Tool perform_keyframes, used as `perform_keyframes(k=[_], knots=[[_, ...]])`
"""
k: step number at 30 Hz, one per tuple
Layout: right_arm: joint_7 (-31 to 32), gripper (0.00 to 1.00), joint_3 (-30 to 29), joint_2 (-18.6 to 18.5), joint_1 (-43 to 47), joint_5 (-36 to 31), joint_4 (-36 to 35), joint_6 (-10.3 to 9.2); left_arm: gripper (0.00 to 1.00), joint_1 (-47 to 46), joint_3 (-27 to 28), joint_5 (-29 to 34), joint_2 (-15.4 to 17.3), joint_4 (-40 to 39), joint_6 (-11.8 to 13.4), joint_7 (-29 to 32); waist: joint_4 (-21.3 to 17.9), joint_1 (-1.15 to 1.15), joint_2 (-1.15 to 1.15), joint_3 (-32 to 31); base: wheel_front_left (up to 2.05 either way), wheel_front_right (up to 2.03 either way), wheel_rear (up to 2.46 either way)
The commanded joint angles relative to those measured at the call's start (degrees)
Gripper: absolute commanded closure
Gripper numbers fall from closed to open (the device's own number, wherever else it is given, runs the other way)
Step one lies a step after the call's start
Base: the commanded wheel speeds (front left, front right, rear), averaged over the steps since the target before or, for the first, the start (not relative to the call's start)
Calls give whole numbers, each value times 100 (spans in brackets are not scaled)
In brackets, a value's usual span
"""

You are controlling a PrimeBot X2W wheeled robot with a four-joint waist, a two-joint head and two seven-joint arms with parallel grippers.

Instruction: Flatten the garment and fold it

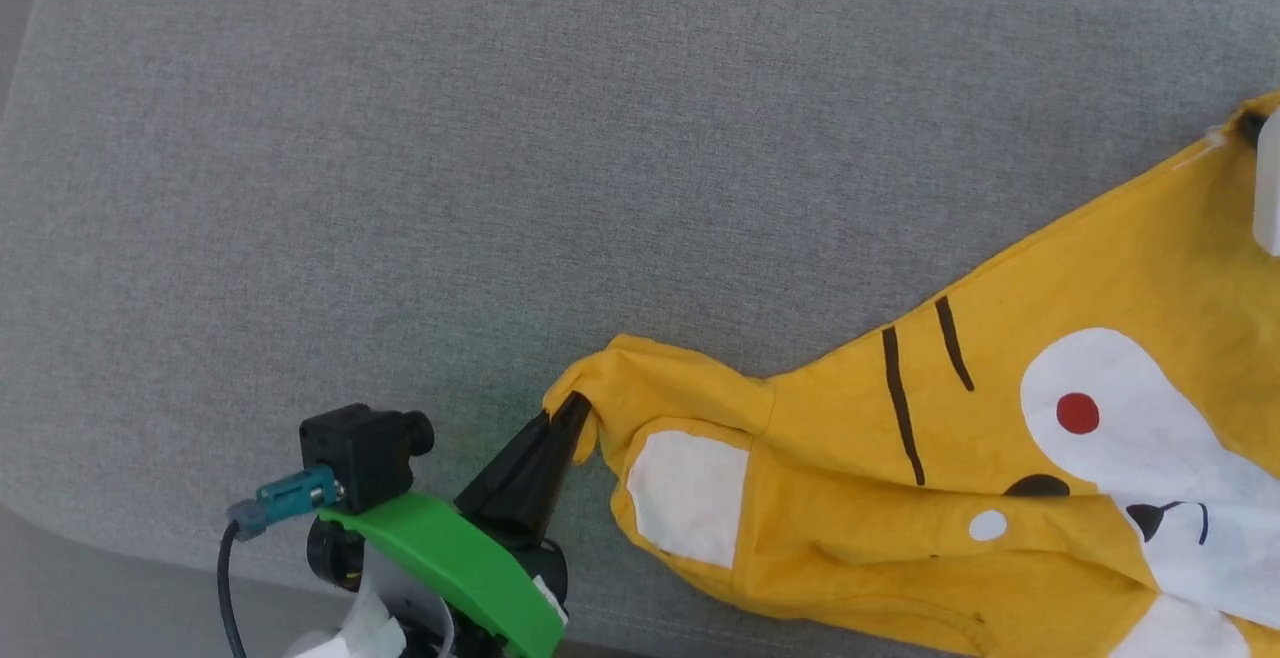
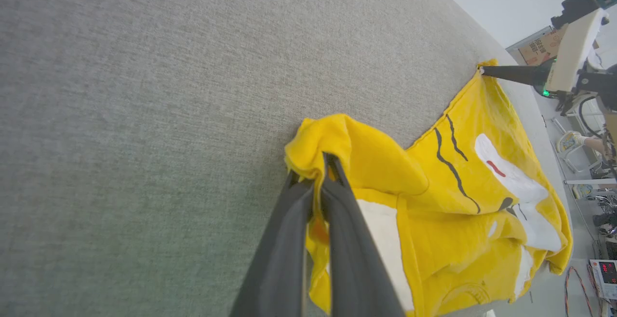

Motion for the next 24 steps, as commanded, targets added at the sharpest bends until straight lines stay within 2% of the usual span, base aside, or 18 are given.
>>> perform_keyframes(k=[1, 5, 8, 13, 19, 24], knots=[[113, 100, -38, 22, 244, 8, 123, -9, 100, -128, 9, 10, -15, 7, -21, -28, -25, 0, 0, -28, 0, 0, 0], [-87, 100, -114, 89, 325, 16, -80, -9, 100, -111, 42, -48, -12, 14, -30, -46, -97, 0, 0, -154, 0, 0, 0], [-931, 100, -350, 348, 445, -35, -213, -9, 100, -70, 188, -128, -51, 66, -40, -234, -202, 0, 0, -445, 0, 0, 0], [-1811, 100, -511, 736, 632, -14, -140, -9, 100, -230, 494, -126, -106, 332, -36, -574, -321, 0, 0, -909, 0, 0, 0], [-2609, 100, -457, 1100, 669, 95, -195, -9, 100, -998, 821, 171, -45, 863, 98, -761, -503, 0, 0, -1621, 0, 0, 0], [-2920, 100, -230, 1268, 438, 149, -257, -9, 100, -2196, 741, 476, 107, 1394, 95, -354, -679, 0, 0, -2291, 0, 0, 0]])
